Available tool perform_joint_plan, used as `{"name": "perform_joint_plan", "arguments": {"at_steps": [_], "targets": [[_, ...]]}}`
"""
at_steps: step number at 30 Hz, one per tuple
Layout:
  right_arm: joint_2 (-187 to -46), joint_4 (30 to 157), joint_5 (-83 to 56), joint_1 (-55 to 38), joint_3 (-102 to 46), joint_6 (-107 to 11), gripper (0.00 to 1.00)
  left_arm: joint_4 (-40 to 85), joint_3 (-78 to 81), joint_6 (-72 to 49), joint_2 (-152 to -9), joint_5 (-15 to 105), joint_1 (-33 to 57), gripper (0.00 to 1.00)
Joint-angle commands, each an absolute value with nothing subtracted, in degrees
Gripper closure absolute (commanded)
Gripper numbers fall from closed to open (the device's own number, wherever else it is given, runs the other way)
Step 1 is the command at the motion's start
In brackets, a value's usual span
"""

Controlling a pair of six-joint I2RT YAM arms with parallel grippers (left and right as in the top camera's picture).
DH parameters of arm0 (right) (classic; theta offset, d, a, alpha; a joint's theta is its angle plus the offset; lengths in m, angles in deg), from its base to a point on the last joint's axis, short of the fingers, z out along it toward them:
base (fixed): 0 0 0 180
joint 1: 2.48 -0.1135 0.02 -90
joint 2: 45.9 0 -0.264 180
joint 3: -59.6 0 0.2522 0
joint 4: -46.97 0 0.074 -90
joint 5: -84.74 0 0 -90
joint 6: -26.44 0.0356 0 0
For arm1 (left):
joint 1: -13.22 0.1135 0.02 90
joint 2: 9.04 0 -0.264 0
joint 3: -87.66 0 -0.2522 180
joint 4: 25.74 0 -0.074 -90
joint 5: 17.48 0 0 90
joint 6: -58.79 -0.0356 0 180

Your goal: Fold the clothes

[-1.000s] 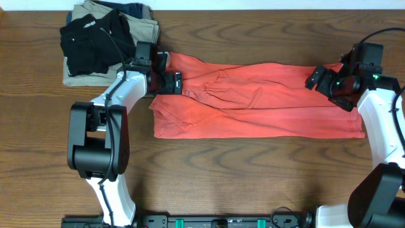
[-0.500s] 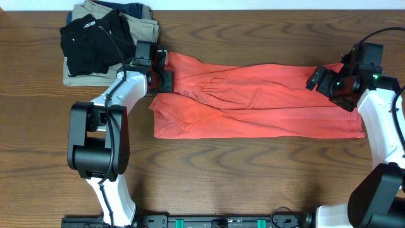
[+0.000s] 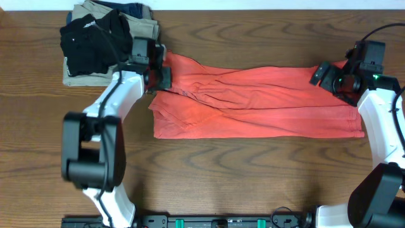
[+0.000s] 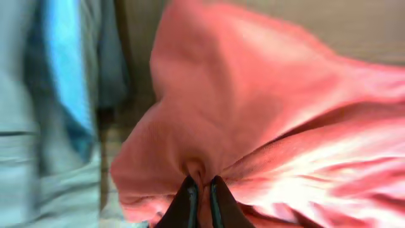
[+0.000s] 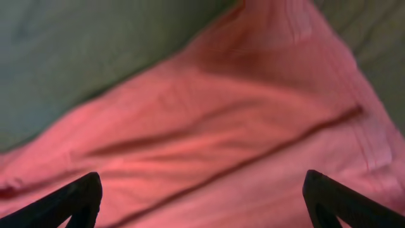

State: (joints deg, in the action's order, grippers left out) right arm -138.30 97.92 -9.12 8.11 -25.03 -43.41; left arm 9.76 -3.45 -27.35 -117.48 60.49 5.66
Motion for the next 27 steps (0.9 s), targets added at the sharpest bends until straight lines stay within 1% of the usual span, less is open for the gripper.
{"name": "perform_joint_plan", "arguments": {"at_steps": [1, 5, 9, 13, 21, 22, 24, 25, 26, 27], "targets": [[-138.17, 95.34, -8.07, 8.37, -25.36, -45.69, 0.01, 10.74, -2.58, -26.41, -112.47, 61.21, 5.80, 0.94], [-138.48, 92.87, -8.09, 9.66, -26.95, -45.64, 0.01, 12.52, -2.58, -26.44, -111.21, 61.21, 5.80, 0.94], [-141.32, 95.97, -8.11, 11.28, -32.29, -47.26, 0.01, 13.89, -2.60, -26.41, -111.25, 61.21, 5.80, 0.94], [-148.77, 101.70, -8.29, 12.02, -41.03, -49.95, 0.01, 13.98, -2.60, -26.39, -111.27, 61.21, 5.75, 0.94], [-166.43, 108.59, -8.40, 13.55, -56.68, -50.43, 0.02, 15.75, -2.60, -26.44, -111.27, 61.24, 5.75, 0.94], [-168.33, 109.59, -8.38, 13.64, -58.56, -50.96, 0.05, 15.86, -2.60, -26.44, -111.27, 61.24, 5.75, 0.94], [-171.37, 110.84, -7.31, 13.70, -61.36, -51.76, 0.16, 15.88, -2.60, -26.44, -111.27, 61.24, 5.75, 0.94], [-172.73, 111.19, -5.84, 13.75, -62.47, -51.83, 0.27, 15.88, -2.60, -26.44, -111.27, 61.24, 5.75, 0.94], [-173.84, 111.32, -3.74, 13.81, -63.28, -51.83, 0.34, 15.92, -2.60, -26.44, -111.27, 61.24, 5.75, 0.93], [-174.63, 111.30, -2.17, 13.90, -63.74, -51.81, 0.36, 16.06, -2.60, -26.44, -111.27, 61.24, 5.75, 0.94]]}}
